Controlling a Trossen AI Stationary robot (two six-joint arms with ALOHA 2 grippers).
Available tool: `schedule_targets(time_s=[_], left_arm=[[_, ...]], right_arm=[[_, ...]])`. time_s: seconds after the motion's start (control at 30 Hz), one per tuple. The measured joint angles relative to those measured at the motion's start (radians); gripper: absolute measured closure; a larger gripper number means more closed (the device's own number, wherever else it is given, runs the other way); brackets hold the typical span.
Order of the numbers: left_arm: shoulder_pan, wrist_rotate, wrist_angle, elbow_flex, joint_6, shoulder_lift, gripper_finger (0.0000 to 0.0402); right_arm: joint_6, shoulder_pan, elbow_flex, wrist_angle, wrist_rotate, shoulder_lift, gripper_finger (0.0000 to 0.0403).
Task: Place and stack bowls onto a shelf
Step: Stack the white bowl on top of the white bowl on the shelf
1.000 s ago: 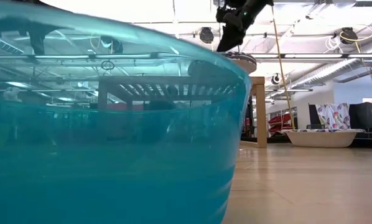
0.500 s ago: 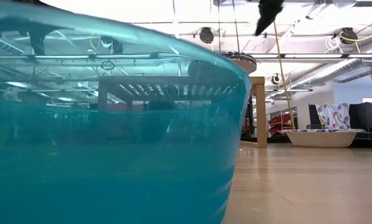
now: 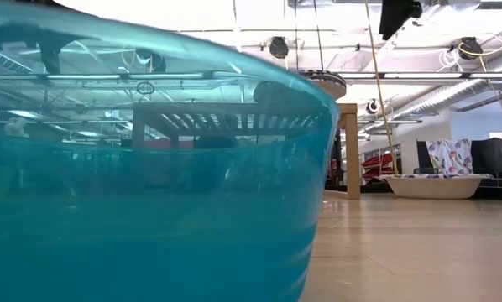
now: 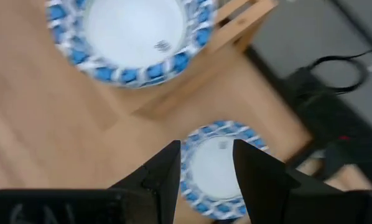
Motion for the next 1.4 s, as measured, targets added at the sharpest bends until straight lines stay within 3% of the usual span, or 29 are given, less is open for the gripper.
schedule_targets(time_s=[0.23,0.7,1.0,1.4], left_arm=[[0.0,0.006,0.0,0.0,-0.002,0.0,0.0378],[0.0,0.013,0.0,0.0,-0.006,0.0,0.0378],[0.0,0.013,0.0,0.0,-0.033,0.0,0.0378],[0.0,0.013,0.0,0.0,-0.053,0.0,0.0378]], right_arm=[[-0.008,0.019,-0.177,-0.003,-0.103,-0.067,0.0261],[-0.114,0.057,-0.606,0.002,-0.101,-0.138,0.0261],[-0.208,0.057,-0.856,0.18,-0.101,-0.137,0.0261],[-0.445,0.057,-1.029,0.37,-0.1,-0.138,0.0261]])
